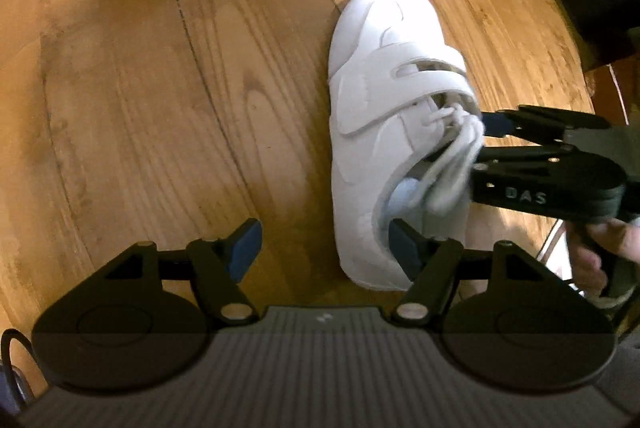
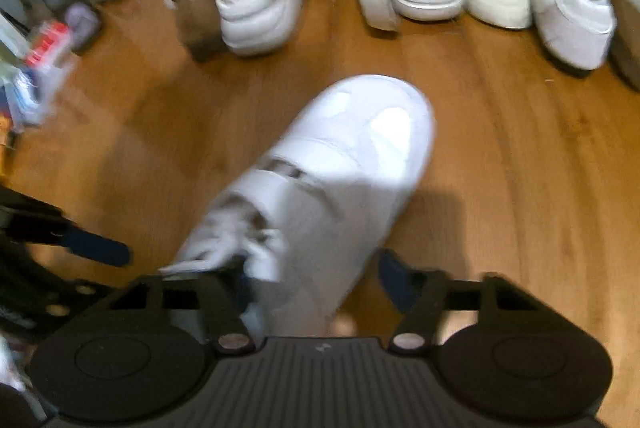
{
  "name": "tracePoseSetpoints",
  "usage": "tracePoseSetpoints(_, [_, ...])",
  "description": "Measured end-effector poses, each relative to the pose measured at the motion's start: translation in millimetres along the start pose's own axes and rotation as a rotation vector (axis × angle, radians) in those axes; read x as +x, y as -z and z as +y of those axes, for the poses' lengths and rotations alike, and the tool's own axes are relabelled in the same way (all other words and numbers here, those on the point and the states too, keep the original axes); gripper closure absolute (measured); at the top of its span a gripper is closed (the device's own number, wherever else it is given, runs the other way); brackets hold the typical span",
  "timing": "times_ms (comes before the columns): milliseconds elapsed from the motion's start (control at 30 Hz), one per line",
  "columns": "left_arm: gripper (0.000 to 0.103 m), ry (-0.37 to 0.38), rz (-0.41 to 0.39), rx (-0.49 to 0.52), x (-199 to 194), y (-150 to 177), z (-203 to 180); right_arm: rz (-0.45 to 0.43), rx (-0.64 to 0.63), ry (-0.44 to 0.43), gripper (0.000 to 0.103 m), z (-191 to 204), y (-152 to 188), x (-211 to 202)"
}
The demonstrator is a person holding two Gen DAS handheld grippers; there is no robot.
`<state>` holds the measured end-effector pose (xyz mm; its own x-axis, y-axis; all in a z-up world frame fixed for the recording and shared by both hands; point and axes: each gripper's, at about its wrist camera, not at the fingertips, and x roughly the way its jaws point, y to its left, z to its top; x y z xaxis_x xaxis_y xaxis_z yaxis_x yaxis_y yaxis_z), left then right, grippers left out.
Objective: Organize scattered shoes
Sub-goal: 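Open the left tool to release the sneaker while the right tool holds it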
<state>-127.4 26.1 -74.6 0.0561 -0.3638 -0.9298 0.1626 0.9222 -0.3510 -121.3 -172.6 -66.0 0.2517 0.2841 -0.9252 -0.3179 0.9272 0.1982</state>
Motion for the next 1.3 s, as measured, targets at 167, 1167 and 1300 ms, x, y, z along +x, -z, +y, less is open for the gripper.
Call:
tracePoseSetpoints(167, [0.033, 0.002, -0.016, 0.026, 2.7, -2.8, -5.8, -0.001, -0.100, 0.094, 0.079, 3.5, 1.6, -19.3])
tracePoseSetpoints(1167, [0.030, 0.060, 0.023, 0.228, 14.0, -4.4, -57.2, 0.238, -1.088, -0.026, 0.054, 40.1, -44.7, -17.4])
tracePoseSetpoints(1300, [0.029, 0.043, 0.027, 0.232, 14.1, -4.1, -56.5, 0.271, -1.110, -0.081, 0.047, 35.2, -49.3, 9.1])
